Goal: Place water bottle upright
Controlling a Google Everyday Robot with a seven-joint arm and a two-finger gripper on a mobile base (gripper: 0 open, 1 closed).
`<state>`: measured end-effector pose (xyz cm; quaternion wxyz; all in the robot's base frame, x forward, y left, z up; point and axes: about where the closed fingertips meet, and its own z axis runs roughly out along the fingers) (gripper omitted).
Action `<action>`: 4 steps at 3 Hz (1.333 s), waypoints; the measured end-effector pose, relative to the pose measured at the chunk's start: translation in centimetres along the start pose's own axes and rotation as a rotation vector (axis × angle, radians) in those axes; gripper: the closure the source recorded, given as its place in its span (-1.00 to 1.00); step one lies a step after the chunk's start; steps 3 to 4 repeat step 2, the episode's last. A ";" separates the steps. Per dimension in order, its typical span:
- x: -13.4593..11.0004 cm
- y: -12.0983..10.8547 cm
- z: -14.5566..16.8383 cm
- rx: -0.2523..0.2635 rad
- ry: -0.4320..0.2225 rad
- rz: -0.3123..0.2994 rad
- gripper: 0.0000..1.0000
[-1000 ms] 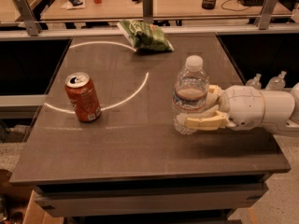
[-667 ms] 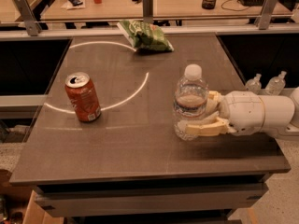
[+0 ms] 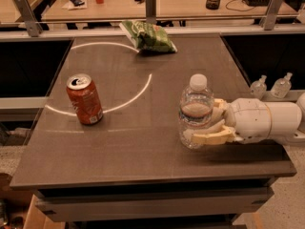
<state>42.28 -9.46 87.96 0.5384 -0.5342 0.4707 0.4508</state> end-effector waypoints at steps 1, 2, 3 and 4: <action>0.3 0.3 -0.1 -0.001 0.010 0.021 0.21; 0.2 0.4 0.1 -0.005 0.009 0.019 -0.26; 0.2 0.4 0.1 -0.005 0.009 0.019 -0.26; 0.2 0.4 0.1 -0.005 0.009 0.019 -0.26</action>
Offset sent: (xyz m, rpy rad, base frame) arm -0.0025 -0.0008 -0.0027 -0.0079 0.0176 -0.0008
